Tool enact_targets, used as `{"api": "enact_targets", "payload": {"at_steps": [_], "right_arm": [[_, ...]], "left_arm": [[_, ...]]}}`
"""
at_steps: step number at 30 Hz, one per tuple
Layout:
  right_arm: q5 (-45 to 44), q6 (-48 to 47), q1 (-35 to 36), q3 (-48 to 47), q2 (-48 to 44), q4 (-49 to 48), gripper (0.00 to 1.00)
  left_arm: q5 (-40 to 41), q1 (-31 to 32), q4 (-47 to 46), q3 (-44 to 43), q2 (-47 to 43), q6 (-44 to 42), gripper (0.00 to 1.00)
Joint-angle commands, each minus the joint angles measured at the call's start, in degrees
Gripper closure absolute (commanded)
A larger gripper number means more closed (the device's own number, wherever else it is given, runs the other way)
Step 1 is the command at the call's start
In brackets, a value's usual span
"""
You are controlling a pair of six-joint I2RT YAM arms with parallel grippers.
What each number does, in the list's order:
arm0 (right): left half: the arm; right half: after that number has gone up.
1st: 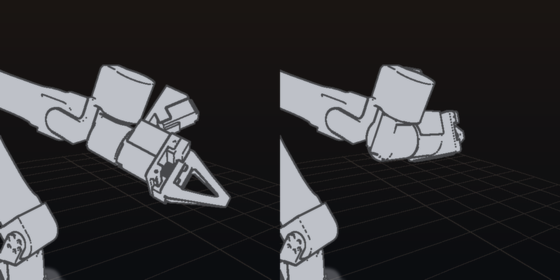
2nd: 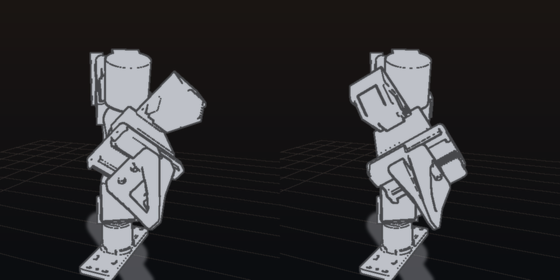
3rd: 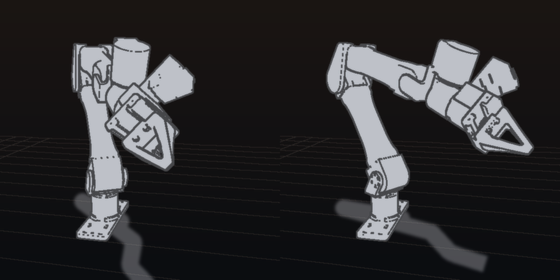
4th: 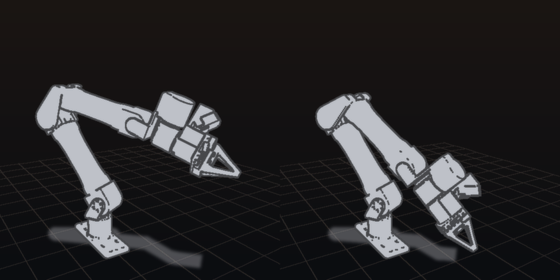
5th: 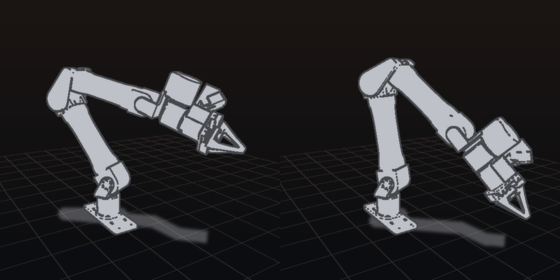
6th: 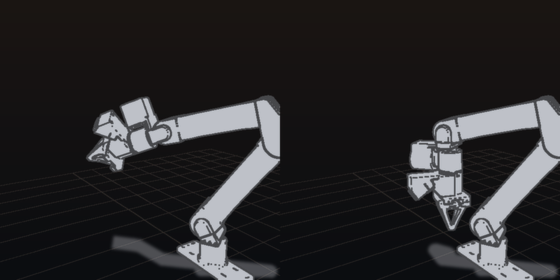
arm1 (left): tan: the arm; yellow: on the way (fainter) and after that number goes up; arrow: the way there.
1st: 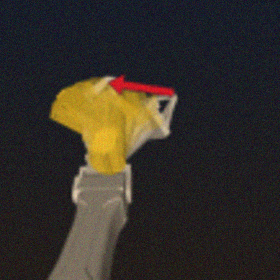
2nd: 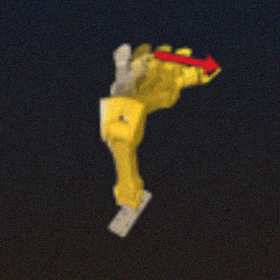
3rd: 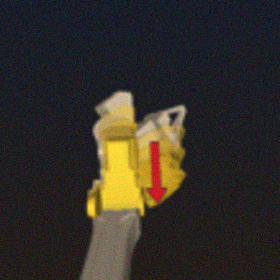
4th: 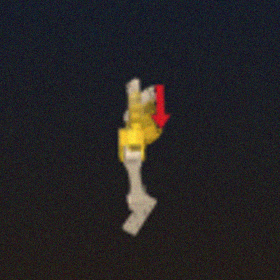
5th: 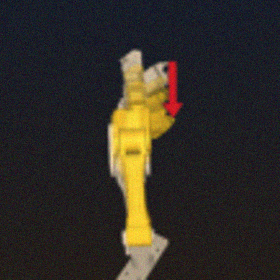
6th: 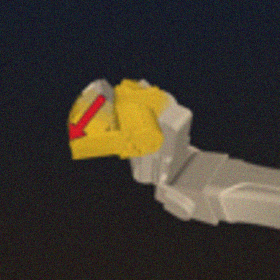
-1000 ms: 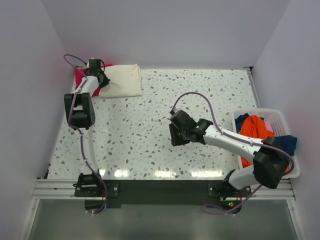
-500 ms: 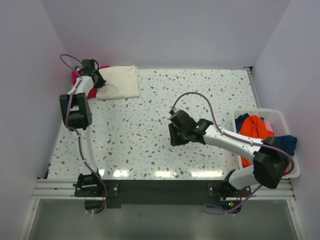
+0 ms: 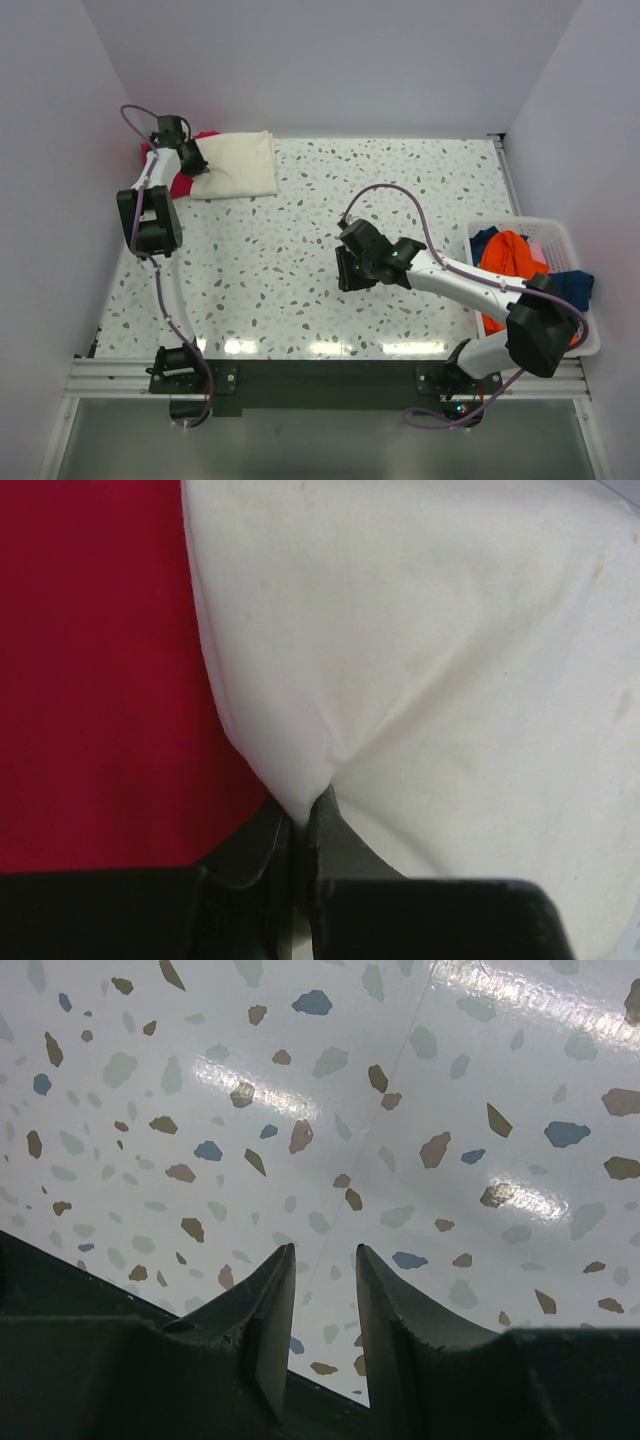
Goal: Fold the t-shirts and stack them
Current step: Neatly place the folded tshirt to the corner
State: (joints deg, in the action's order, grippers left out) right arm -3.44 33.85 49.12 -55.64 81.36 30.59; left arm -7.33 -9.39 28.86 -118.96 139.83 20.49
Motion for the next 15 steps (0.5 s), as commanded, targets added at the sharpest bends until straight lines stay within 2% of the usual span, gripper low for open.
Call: {"api": "enact_targets", "payload": {"at_steps": [1,15], "right_arm": [[0.19,0.52,-0.08,-0.88,-0.77,-1.76,0.65],[-0.77,-0.36,-0.08,-3.25,0.2,-0.18,0.65]], "left_arm": [[-2.6,-0.9,4.1,-1.19,-0.69,-2.04,1.0],[-0.49,-0.54,5.16,-9.1,-7.2,3.5,1.0]]}}
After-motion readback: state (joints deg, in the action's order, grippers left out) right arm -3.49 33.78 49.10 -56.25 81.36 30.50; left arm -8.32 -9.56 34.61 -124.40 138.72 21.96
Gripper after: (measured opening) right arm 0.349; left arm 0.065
